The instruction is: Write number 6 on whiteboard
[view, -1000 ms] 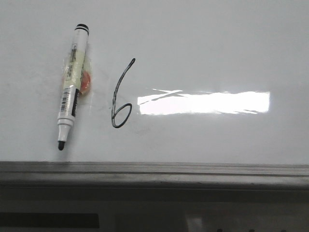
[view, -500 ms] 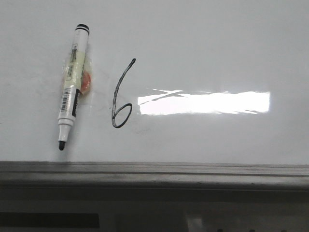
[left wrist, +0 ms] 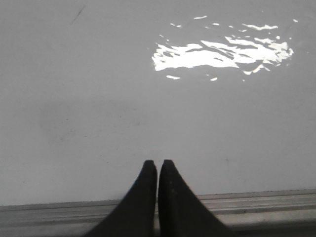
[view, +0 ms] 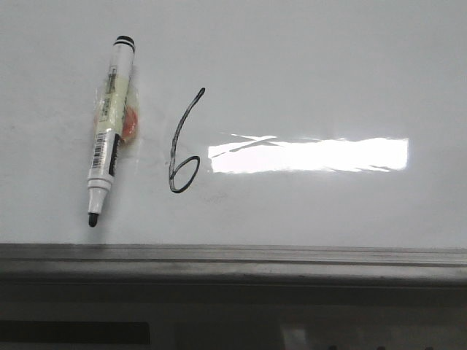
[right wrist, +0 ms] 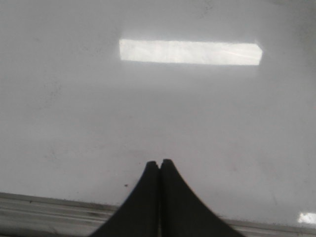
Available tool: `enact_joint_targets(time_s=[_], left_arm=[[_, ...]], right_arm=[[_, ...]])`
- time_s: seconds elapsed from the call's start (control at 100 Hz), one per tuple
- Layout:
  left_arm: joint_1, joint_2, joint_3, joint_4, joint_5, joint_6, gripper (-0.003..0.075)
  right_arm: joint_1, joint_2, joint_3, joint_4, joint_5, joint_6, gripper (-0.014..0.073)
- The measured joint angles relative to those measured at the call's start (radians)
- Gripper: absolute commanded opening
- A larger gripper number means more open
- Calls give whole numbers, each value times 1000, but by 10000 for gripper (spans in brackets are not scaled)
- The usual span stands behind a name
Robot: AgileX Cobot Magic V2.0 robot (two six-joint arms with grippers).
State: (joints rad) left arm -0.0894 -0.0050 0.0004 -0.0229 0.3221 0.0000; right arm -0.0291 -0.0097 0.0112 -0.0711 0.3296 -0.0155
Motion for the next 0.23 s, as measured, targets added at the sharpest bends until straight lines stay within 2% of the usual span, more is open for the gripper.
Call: enact_joint_targets(time_s=[0.23], left_arm=[[0, 0, 0, 0, 0, 0, -20]], right_arm=[[0, 0, 0, 0, 0, 3, -64]])
